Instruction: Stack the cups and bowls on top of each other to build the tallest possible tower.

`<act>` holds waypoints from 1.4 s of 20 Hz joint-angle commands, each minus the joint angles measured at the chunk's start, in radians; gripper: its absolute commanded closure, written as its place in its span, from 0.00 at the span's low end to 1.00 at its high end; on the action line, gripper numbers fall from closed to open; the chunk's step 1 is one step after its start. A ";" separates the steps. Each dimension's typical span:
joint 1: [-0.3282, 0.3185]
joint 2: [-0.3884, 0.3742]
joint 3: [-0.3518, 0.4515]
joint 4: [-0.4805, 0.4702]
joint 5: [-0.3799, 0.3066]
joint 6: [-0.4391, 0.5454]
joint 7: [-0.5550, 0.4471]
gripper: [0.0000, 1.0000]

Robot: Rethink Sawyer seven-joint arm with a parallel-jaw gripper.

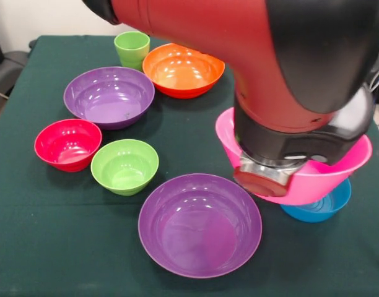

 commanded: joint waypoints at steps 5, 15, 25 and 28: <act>-0.004 0.016 -0.113 -0.117 0.113 0.037 0.197 1.00; 0.023 0.021 -0.086 -0.082 0.107 0.035 0.141 0.00; 0.053 0.016 -0.012 -0.027 0.049 0.031 0.095 0.00; 0.063 0.013 0.010 -0.006 0.031 0.025 0.083 0.00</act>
